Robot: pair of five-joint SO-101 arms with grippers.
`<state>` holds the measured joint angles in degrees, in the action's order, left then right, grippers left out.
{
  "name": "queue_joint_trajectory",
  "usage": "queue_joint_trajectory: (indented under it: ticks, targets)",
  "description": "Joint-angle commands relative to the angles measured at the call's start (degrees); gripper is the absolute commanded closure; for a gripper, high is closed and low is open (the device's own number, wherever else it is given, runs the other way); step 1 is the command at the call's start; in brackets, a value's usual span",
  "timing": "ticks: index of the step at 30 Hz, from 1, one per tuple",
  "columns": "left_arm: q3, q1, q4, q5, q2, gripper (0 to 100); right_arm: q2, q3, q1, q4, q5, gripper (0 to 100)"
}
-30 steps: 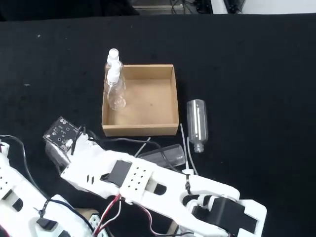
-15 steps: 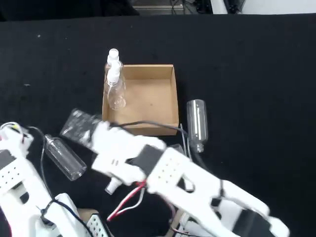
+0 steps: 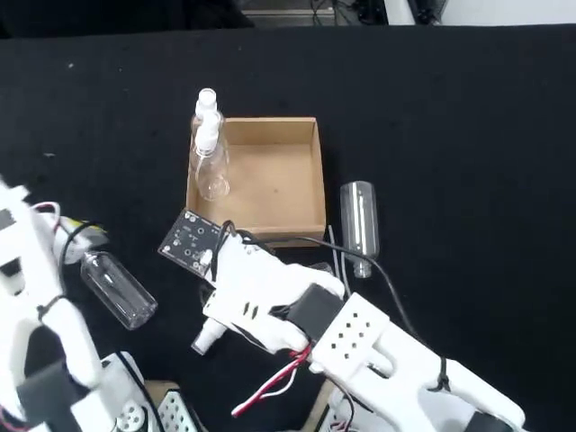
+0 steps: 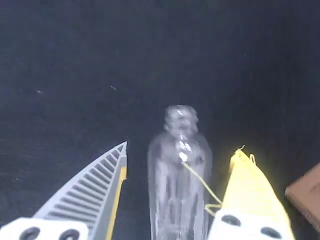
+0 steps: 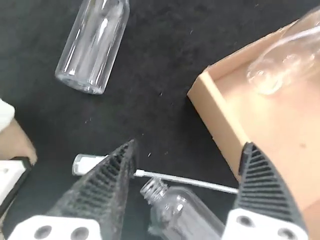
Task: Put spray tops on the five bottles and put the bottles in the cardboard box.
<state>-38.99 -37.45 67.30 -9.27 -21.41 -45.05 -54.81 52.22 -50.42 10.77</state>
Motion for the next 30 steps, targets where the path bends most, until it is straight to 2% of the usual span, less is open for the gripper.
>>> queue_joint_trajectory:
  ticks: [1, 13, 23, 30]
  targets:
    - [3.82, 4.53, 1.41, 2.02, 3.43, 77, -1.19, 0.04, -0.79, 2.46, 0.00, 70.4]
    - [3.74, 5.32, 1.67, 2.20, 6.86, 77, -1.27, -0.22, -0.79, 2.29, -0.09, 70.4]
    - [3.38, 5.05, 6.24, 11.78, 6.33, 77, -1.54, -2.33, -0.70, 4.66, -0.09, 70.4]
    - [-4.18, 6.37, -0.88, 15.30, 6.15, 77, -1.54, -3.47, 2.73, 4.57, -0.09, 70.4]
